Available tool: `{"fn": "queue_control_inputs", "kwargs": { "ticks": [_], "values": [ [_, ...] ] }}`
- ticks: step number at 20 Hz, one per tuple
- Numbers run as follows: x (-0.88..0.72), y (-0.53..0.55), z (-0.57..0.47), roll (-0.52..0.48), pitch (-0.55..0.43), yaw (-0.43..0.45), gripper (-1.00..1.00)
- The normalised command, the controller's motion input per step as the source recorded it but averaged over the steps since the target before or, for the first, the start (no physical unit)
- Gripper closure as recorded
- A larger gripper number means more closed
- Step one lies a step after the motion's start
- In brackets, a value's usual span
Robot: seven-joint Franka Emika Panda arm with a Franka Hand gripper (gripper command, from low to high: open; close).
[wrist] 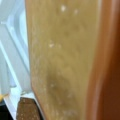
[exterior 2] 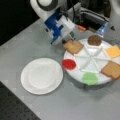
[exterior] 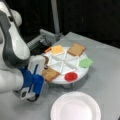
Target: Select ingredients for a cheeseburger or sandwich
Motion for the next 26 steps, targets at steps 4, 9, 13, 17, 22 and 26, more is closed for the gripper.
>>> {"fn": "queue_control_inputs", "kwargs": {
  "ticks": [4, 9, 13, 17, 22, 26],
  "values": [
    [0.26, -0.21, -0.1, 0.218, -0.03, 0.099, 1.0],
    [0.27, -0.21, -0.09, 0.222, -0.019, 0.097, 1.0],
    [0.28, -0.22, -0.11, 0.195, -0.007, 0.089, 1.0],
    [0.28, -0.25, -0.15, 0.158, 0.007, 0.08, 1.0],
    [0.28, -0.27, 0.0, 0.177, 0.023, 0.042, 1.0],
    [0.2, -0.3, 0.38, 0.131, 0.155, 0.04, 1.0]
  ]
}}
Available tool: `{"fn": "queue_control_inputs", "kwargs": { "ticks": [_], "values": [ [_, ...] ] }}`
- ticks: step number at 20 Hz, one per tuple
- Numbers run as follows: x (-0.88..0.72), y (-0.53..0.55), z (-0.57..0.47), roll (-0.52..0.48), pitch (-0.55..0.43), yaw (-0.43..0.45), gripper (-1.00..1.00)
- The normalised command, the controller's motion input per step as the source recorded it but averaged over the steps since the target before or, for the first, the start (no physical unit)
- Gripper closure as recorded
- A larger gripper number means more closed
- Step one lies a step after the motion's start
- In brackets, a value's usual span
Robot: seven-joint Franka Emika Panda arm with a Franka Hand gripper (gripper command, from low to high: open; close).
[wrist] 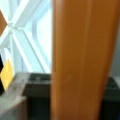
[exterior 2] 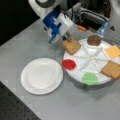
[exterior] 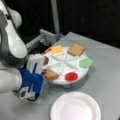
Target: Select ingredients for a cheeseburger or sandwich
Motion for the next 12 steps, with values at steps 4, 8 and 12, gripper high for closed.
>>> {"fn": "queue_control_inputs", "kwargs": {
  "ticks": [4, 8, 12],
  "values": [
    [0.14, -0.16, 0.45, 0.007, 0.174, 0.107, 1.0],
    [0.14, -0.04, 0.32, -0.046, 0.164, 0.113, 1.0],
    [0.21, -0.07, 0.2, -0.089, 0.13, 0.066, 1.0]
  ]
}}
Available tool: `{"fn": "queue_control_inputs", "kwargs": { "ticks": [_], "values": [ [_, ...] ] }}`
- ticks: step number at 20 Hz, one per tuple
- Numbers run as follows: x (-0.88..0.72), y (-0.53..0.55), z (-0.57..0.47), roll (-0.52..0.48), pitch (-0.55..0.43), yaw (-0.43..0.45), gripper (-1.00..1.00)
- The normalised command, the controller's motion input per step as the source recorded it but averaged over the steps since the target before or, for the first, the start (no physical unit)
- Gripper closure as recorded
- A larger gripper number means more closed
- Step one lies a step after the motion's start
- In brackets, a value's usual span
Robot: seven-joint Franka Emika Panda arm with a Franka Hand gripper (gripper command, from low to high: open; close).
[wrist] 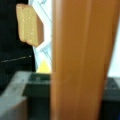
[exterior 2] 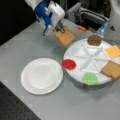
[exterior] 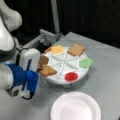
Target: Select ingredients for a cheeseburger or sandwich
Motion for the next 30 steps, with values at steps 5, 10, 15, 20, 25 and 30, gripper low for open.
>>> {"fn": "queue_control_inputs", "kwargs": {
  "ticks": [5, 10, 15, 20, 25, 30],
  "values": [
    [0.4, -0.16, 0.19, -0.221, 0.033, -0.057, 1.0],
    [0.63, -0.22, -0.04, -0.233, -0.067, -0.083, 1.0],
    [0.71, -0.28, -0.16, 0.02, -0.064, 0.135, 1.0],
    [0.59, -0.28, -0.02, 0.148, -0.008, 0.312, 1.0],
    [0.61, -0.21, -0.06, 0.144, -0.004, 0.34, 1.0],
    [0.63, -0.18, -0.11, 0.161, -0.014, 0.388, 1.0]
  ]
}}
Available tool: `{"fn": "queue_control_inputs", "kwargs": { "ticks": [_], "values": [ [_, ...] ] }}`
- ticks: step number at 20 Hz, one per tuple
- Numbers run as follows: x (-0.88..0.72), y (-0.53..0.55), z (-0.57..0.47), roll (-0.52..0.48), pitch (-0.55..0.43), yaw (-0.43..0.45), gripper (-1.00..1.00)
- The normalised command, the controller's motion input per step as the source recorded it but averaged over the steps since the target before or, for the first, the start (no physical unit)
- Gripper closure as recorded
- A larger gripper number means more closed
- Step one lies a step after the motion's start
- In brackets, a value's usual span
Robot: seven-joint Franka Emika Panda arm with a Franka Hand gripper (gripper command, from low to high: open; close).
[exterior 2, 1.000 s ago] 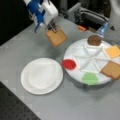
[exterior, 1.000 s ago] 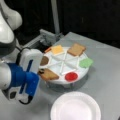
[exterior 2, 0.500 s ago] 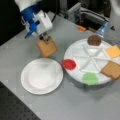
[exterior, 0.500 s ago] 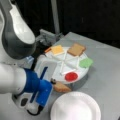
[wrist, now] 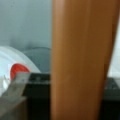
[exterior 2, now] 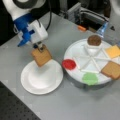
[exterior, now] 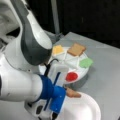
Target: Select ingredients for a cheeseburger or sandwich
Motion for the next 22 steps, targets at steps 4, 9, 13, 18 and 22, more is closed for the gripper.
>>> {"fn": "queue_control_inputs", "kwargs": {
  "ticks": [4, 9, 13, 18, 22],
  "values": [
    [0.65, -0.15, -0.13, 0.134, -0.007, 0.393, 1.0],
    [0.52, -0.2, -0.07, 0.123, 0.039, 0.413, 1.0],
    [0.33, -0.24, -0.06, 0.138, 0.091, 0.402, 1.0],
    [0.2, -0.23, -0.04, 0.115, 0.125, 0.368, 1.0],
    [0.16, -0.23, -0.09, 0.101, 0.161, 0.337, 1.0]
  ]
}}
